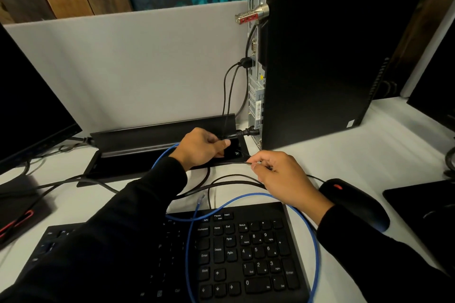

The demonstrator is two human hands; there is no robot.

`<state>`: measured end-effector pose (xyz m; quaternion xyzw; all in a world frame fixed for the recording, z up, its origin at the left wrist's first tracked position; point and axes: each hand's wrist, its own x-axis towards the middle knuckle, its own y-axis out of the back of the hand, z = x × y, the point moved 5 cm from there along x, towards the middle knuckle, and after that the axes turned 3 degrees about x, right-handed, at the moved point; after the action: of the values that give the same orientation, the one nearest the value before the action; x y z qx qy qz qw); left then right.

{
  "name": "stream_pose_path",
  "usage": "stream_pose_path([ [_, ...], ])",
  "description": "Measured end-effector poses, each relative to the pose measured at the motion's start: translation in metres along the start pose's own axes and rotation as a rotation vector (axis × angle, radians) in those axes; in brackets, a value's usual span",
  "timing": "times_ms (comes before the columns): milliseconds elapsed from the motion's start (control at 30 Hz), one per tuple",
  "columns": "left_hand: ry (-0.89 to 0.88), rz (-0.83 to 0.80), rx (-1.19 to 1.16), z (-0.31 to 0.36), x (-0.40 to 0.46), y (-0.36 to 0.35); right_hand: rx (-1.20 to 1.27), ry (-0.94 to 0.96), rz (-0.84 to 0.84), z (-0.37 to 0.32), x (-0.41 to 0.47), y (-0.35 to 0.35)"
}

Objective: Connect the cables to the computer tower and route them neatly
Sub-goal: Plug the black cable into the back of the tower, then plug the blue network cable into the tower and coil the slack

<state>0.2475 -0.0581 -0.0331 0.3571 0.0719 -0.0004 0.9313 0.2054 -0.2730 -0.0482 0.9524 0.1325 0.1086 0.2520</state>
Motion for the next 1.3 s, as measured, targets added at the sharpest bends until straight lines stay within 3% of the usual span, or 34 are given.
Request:
stream_pose_path([
  [100,0.063,0.037,-0.155,-0.001,-0.002,-0.006,-0.006,0.001,-0.005,-0.001,-0.001,0.000],
  [167,0.081,0.041,-0.133,0.000,-0.004,-0.007,-0.010,0.000,-0.007,-0.001,-0.001,0.000],
  [400,0.080,0.155,0.444,0.035,-0.020,0.024,0.039,-0.006,0.011,-0.004,-0.001,0.003],
  [567,-0.235,0.347,0.336,0.102,-0.020,0.056,0.147,0.003,0.081,-0.014,-0.005,0.004],
  [733,-0.331,0.514,0.527,0.131,0.000,0.070,0.180,0.013,0.064,-0.018,-0.008,0.003],
  [1100,-0.367,0.488,0.549,0.115,-0.018,0.060,0.196,0.056,0.095,-0.024,-0.014,0.013],
  [1200,-0.410,0.521,0.443,0.085,-0.052,0.063,0.130,0.071,0.210,-0.026,-0.015,0.024],
  [1300,-0.438,0.388,0.502,0.045,-0.087,0.061,0.020,0.109,0.327,-0.032,-0.024,0.032],
])
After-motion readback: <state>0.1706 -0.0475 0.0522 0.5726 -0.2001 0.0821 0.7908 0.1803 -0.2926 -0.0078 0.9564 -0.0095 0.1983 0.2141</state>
